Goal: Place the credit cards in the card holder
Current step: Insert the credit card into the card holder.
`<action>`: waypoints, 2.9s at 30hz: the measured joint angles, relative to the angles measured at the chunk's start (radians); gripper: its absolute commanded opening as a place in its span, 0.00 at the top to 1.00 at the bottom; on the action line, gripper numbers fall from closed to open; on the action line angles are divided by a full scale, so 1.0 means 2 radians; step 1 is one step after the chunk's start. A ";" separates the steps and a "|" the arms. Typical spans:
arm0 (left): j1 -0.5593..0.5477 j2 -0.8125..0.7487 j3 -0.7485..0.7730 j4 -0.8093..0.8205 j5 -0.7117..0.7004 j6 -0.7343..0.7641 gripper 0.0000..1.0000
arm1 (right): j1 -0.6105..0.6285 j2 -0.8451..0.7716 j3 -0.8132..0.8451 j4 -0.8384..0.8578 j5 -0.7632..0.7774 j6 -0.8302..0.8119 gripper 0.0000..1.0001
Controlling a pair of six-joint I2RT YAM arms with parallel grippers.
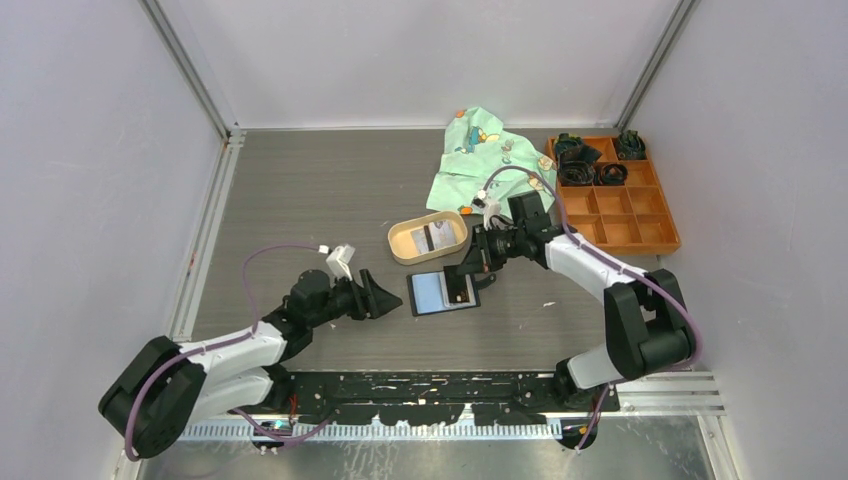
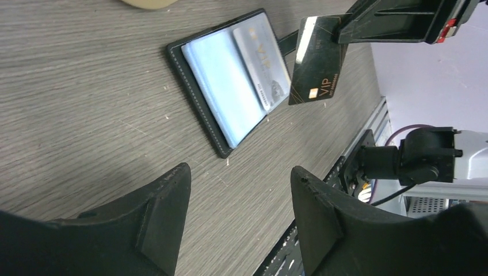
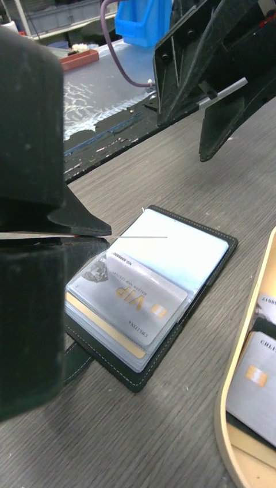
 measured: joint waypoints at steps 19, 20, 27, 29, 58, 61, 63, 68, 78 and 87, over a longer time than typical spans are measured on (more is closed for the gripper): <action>-0.019 0.104 0.028 0.006 -0.026 -0.028 0.49 | -0.021 0.068 -0.036 0.077 0.016 0.113 0.99; -0.020 0.109 0.030 0.006 -0.027 -0.028 0.50 | -0.026 0.068 -0.038 0.083 0.017 0.117 0.99; -0.028 0.144 0.061 -0.005 -0.037 -0.027 0.52 | -0.047 0.084 -0.039 0.109 0.014 0.140 0.99; -0.029 0.149 0.068 -0.010 -0.040 -0.027 0.52 | -0.047 0.090 -0.040 0.116 0.012 0.146 0.99; -0.043 0.199 0.121 -0.060 -0.057 -0.023 0.56 | -0.032 0.134 -0.041 0.151 -0.023 0.180 0.99; -0.043 0.202 0.126 -0.065 -0.057 -0.022 0.56 | -0.031 0.135 -0.041 0.153 -0.024 0.182 0.99; -0.044 0.206 0.130 -0.067 -0.056 -0.021 0.57 | -0.029 0.137 -0.041 0.155 -0.026 0.183 0.99; -0.045 0.216 0.143 -0.077 -0.056 -0.018 0.61 | -0.027 0.139 -0.044 0.157 -0.030 0.186 0.99; -0.045 0.230 0.162 -0.094 -0.055 -0.009 0.66 | -0.025 0.150 -0.050 0.162 -0.039 0.189 0.99; -0.046 0.242 0.174 -0.098 -0.049 -0.008 0.67 | -0.019 0.151 -0.050 0.166 -0.041 0.191 0.99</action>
